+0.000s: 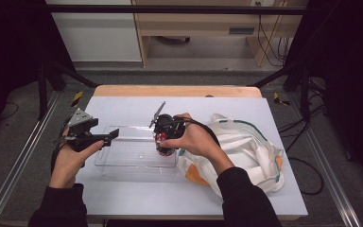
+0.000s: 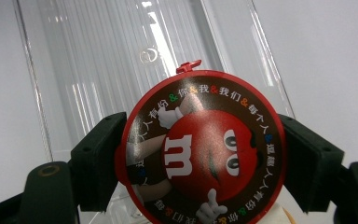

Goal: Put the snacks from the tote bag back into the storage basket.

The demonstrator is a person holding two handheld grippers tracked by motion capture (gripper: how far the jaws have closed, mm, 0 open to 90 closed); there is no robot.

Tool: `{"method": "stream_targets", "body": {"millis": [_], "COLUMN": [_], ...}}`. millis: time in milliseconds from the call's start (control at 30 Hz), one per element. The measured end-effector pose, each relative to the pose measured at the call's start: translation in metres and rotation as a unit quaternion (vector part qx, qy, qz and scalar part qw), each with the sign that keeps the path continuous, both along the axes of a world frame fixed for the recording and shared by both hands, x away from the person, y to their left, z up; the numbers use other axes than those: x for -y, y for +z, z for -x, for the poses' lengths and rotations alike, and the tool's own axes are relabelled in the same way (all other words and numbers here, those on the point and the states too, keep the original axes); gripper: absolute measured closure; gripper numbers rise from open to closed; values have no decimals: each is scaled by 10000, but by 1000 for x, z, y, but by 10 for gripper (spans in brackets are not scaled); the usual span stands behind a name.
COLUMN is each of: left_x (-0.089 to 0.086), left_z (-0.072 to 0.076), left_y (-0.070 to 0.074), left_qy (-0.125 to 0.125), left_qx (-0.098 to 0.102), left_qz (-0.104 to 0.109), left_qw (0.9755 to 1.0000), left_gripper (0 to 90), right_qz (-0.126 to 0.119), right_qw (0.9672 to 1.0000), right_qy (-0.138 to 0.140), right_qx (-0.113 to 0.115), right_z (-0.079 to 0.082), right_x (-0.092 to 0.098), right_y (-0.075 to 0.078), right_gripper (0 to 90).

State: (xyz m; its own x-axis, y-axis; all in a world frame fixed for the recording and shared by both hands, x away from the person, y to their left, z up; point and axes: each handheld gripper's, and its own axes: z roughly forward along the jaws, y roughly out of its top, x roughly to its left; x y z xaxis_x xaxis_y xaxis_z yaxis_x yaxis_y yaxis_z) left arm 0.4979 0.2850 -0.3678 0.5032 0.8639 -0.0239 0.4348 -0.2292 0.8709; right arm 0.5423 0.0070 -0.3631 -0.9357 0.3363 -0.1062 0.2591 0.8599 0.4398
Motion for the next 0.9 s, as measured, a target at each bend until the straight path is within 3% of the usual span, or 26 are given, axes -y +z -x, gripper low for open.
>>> {"method": "stream_targets", "body": {"millis": [900], "left_x": [4], "left_z": [-1], "left_y": [-3], "left_qy": [-70], "left_qx": [-65], "left_qz": [-74], "left_qw": [9999], "left_gripper": [77], "right_qz": [68], "right_qw": [10000], "right_qy": [45], "right_qx": [40], "right_z": [0], "right_x": [-2], "right_y": [-14], "right_gripper": [243]}}
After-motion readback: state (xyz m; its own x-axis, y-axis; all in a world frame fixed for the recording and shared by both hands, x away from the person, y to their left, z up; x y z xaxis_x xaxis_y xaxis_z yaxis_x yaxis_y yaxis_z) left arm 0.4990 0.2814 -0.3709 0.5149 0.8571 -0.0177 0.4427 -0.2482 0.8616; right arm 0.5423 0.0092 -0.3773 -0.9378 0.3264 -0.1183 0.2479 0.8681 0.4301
